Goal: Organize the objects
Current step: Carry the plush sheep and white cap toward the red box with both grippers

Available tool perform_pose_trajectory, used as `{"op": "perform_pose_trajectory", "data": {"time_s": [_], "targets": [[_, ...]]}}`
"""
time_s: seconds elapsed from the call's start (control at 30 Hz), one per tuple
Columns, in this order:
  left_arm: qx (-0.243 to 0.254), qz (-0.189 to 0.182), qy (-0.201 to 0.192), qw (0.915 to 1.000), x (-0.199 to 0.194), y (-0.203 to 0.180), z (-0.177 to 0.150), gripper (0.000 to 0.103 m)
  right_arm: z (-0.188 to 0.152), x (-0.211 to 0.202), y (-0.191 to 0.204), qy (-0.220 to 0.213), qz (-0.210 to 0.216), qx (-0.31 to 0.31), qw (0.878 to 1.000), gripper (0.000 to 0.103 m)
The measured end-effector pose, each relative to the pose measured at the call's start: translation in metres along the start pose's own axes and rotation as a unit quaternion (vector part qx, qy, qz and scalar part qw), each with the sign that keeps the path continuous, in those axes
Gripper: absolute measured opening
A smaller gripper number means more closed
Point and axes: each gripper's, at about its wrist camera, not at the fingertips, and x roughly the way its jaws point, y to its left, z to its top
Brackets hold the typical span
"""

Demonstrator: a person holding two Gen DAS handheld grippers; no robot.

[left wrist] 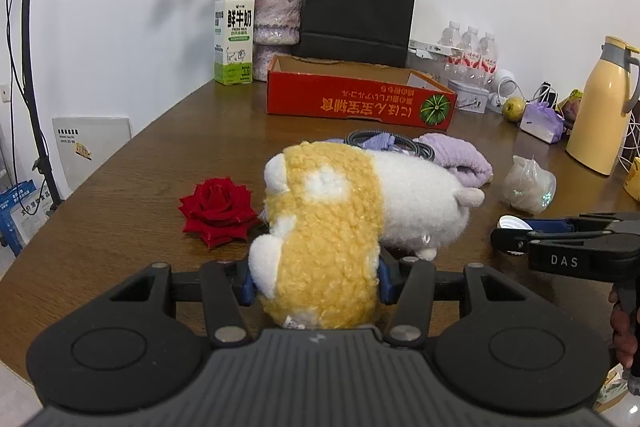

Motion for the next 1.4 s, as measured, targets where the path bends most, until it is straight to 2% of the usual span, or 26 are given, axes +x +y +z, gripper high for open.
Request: {"op": "perform_pose_trajectory", "data": {"time_s": [0.73,1.4], "targets": [[0.001,0.007,-0.041,0.9991,-0.005,-0.014,0.047,0.053,0.039,-0.031,0.002,-0.084,-0.007,-0.013,0.996,0.039],[0.002,0.009,-0.076,0.997,0.041,-0.033,0.113,0.053,0.095,-0.008,-0.008,-0.127,-0.007,-0.009,0.992,0.039]]}}
